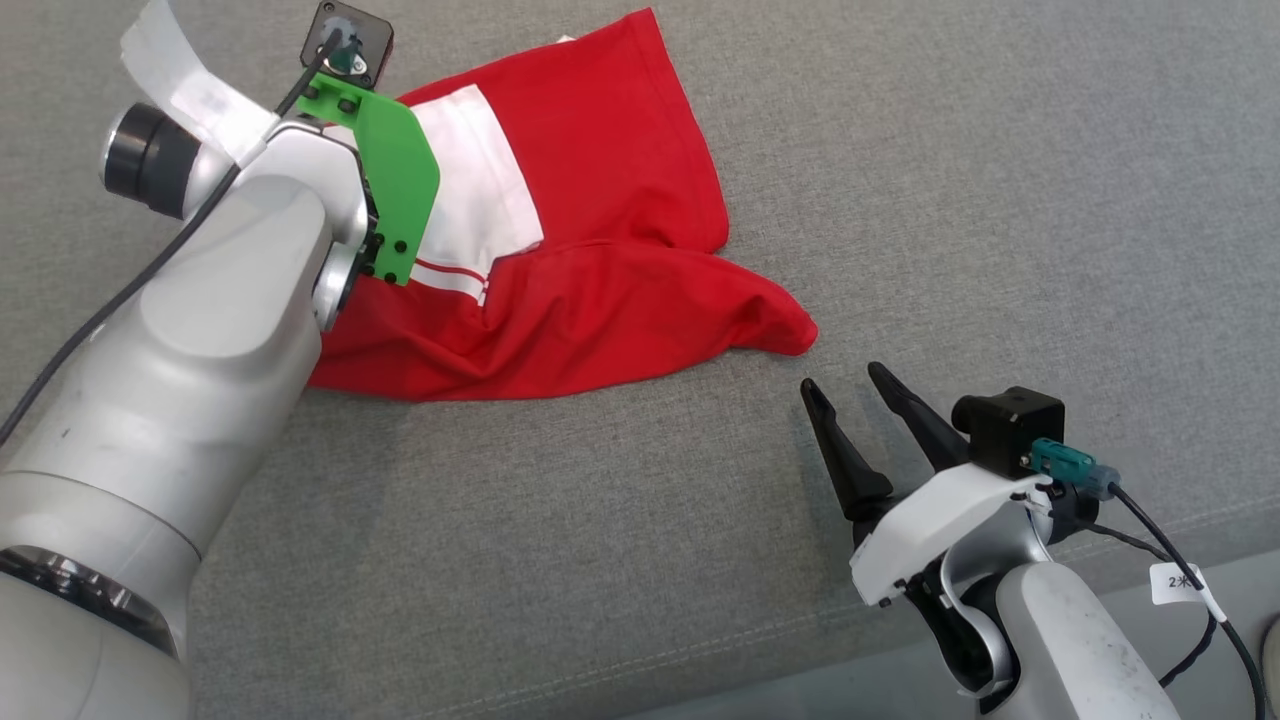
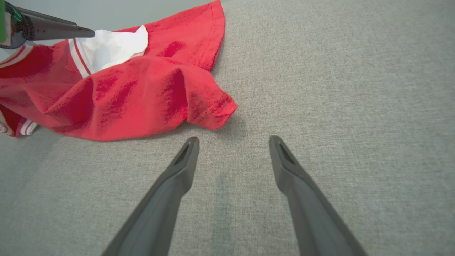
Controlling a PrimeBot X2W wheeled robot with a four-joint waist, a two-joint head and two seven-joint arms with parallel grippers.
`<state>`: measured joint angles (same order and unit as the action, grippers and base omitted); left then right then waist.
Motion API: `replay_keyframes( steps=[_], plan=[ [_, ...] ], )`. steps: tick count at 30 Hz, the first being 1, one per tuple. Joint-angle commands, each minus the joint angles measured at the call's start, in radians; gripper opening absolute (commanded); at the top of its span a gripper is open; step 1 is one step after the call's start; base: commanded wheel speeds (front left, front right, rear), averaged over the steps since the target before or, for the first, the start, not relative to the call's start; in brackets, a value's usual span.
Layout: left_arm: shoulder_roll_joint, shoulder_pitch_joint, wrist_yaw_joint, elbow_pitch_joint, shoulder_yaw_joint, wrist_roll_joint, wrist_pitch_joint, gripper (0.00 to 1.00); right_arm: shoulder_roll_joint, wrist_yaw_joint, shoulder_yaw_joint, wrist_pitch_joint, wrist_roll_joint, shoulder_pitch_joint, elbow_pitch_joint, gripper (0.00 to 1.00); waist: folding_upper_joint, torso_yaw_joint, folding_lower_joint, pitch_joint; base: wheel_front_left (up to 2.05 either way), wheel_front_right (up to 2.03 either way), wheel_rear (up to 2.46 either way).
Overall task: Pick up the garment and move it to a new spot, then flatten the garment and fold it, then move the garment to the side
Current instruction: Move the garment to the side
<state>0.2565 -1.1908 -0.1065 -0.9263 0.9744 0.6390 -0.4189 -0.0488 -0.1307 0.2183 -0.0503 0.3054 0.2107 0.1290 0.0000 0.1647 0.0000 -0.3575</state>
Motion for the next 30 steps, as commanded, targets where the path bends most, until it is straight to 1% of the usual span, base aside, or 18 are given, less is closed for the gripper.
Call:
replay_keyframes(
  steps=[1,7,8,11,12,14,15,16,17,20,24,28,30],
  plan=[
    [0.008,-0.036,0.003,-0.006,0.006,-0.008,-0.019,1.0,-0.003,0.0,0.002,0.01,0.007,0.016,0.004,1.0,0.0,0.032,0.0,-0.039,0.0,0.0,0.0],
    [0.013,-0.057,0.014,-0.019,0.004,0.008,-0.055,1.0,-0.003,0.0,0.003,0.025,0.012,0.021,0.016,1.0,0.0,0.04,0.0,-0.056,0.0,0.0,0.0],
    [0.012,-0.06,0.015,-0.021,0.006,0.009,-0.065,0.96,-0.003,0.0,0.004,0.029,0.012,0.021,0.019,1.0,0.0,0.041,0.0,-0.057,0.0,0.0,0.0],
    [0.015,-0.062,0.02,-0.027,0.01,0.014,-0.082,0.57,-0.003,0.0,0.008,0.033,0.016,0.027,0.027,1.0,0.0,0.042,0.0,-0.06,0.0,0.0,0.0],
    [0.016,-0.063,0.021,-0.028,0.011,0.014,-0.084,0.51,-0.003,0.0,0.009,0.035,0.018,0.03,0.03,1.0,0.0,0.042,0.0,-0.06,0.0,0.0,0.0],
    [0.019,-0.061,0.024,-0.027,0.012,0.018,-0.086,0.45,-0.003,0.0,0.012,0.037,0.022,0.036,0.034,1.0,0.0,0.044,0.0,-0.06,0.0,0.0,0.0],
    [0.02,-0.06,0.025,-0.026,0.013,0.019,-0.087,0.36,-0.003,0.0,0.014,0.039,0.023,0.038,0.037,1.0,0.0,0.044,0.0,-0.06,0.0,0.0,0.0],
    [0.021,-0.062,0.025,-0.024,0.013,0.019,-0.084,0.2,-0.003,0.0,0.015,0.039,0.024,0.039,0.038,1.0,0.0,0.045,0.0,-0.06,0.0,0.0,0.0],
    [0.023,-0.065,0.026,-0.022,0.014,0.018,-0.08,0.0,-0.003,0.0,0.015,0.039,0.023,0.04,0.04,1.0,0.0,0.045,0.0,-0.061,0.0,0.0,0.0],
    [0.02,-0.067,0.028,-0.019,0.013,0.024,-0.075,0.0,-0.003,0.0,0.008,0.041,0.018,0.04,0.043,1.0,0.0,0.04,0.0,-0.062,0.0,0.0,0.0],
    [0.012,-0.053,0.017,-0.008,-0.001,0.035,-0.054,0.0,-0.003,0.0,0.0,0.043,0.01,0.038,0.045,1.0,0.0,0.022,0.0,-0.058,0.0,0.0,0.0],
    [0.006,-0.033,0.011,0.015,-0.03,0.064,-0.004,0.0,-0.003,0.0,-0.007,0.033,0.001,0.039,0.041,1.0,0.0,-0.012,0.0,-0.05,0.0,0.0,0.0],
    [0.001,-0.016,0.019,0.042,-0.058,0.093,0.033,0.0,-0.003,0.0,-0.014,0.029,-0.004,0.037,0.038,1.0,0.0,-0.035,0.0,-0.044,0.0,0.0,0.0]
  ],
)
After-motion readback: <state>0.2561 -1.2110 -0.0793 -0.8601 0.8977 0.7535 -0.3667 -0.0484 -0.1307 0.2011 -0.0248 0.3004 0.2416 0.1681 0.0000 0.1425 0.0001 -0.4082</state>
